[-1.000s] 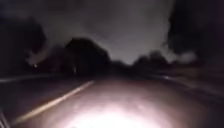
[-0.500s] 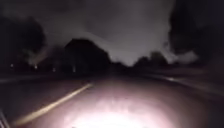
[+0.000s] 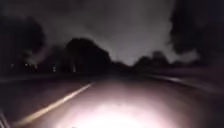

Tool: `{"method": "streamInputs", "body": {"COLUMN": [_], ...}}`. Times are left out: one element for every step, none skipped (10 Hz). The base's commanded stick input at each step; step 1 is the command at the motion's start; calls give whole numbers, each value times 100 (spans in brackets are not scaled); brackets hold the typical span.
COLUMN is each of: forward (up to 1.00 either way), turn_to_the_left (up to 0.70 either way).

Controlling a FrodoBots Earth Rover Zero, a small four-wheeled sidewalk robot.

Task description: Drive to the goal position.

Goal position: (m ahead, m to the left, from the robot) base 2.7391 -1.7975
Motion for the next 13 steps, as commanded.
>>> {"method": "streamInputs", "body": {"forward": [70, 70, 70, 70, 70, 70, 70, 70, 70, 70, 70, 70, 70], "turn_to_the_left": [0, 0, 0, 0, 0, 0, -29, -35, -26, -11, 0, 0, 0]}}
